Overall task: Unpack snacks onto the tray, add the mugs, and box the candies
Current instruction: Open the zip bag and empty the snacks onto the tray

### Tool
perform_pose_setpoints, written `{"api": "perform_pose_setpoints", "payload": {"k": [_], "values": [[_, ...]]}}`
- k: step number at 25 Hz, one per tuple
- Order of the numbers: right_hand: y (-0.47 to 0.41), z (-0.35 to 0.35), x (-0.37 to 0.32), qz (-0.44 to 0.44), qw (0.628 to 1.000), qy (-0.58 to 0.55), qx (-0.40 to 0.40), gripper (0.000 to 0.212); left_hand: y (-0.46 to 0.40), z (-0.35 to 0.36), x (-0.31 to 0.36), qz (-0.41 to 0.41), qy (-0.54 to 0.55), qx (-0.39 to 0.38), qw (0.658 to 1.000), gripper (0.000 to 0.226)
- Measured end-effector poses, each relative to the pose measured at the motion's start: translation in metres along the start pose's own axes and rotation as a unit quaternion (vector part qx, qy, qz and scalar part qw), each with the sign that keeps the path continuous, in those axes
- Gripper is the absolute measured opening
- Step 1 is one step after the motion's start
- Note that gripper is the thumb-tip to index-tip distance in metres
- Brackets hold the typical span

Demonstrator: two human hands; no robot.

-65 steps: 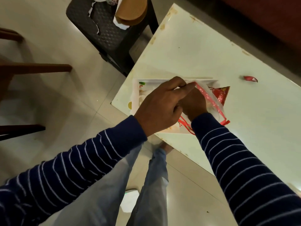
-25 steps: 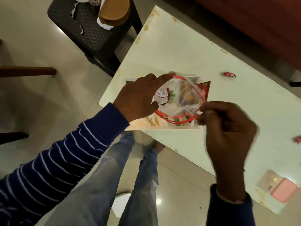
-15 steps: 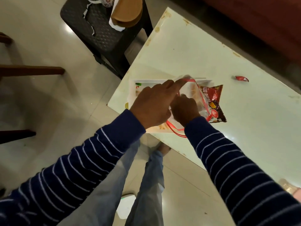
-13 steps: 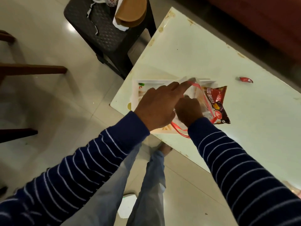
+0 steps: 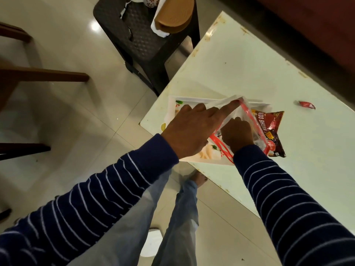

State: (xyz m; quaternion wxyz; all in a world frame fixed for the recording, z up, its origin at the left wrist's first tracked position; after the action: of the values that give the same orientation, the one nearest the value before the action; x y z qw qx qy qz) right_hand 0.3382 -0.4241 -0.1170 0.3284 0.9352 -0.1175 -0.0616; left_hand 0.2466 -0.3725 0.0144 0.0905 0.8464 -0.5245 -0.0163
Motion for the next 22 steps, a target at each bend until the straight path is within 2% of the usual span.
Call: {"api": "perform_pose_setpoints", "payload": {"k": [2,5,9,12,16,22], "values": [[-0.003,0.004,0.001,0.01,0.999,-0.031,0.006,0.016,0.002,-0.007,0.001,-0.018,0.042,0.057,0.997,0.109],[-0.004,0.018,0.001,0.016,0.997,-0.08,0.006,0.01,0.003,-0.004,0.004,-0.008,0.092,0.08,0.992,0.11],[-0.011,0.033,0.007,0.001,0.994,-0.108,0.017,0.014,0.003,0.006,0.004,-0.008,0.131,0.058,0.99,0.103],[-0.014,0.025,0.005,-0.028,0.993,-0.098,0.058,0.009,0.008,0.008,0.005,-0.005,0.168,0.056,0.984,0.093],[0.0,-0.015,0.005,-0.018,0.962,-0.248,0.116,0.009,0.01,0.014,-0.005,-0.029,0.203,0.009,0.979,0.071],[0.08,-0.106,-0.01,-0.047,0.928,-0.308,0.205,0.022,0.005,0.01,-0.035,-0.05,0.151,0.027,0.987,0.099]]}}
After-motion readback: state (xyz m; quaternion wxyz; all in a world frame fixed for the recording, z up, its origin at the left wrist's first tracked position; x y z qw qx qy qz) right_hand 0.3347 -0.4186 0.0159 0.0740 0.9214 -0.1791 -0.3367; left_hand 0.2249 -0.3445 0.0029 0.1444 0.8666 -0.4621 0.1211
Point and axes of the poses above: each hand's wrist, its own y-axis away from the middle knuckle, its own z-axis out of the palm, x = y × z, the point moved 8 cm from there along -y, towards the middle knuckle, and after that the axes turned 14 degrees about -y, right-handed, at the moved point
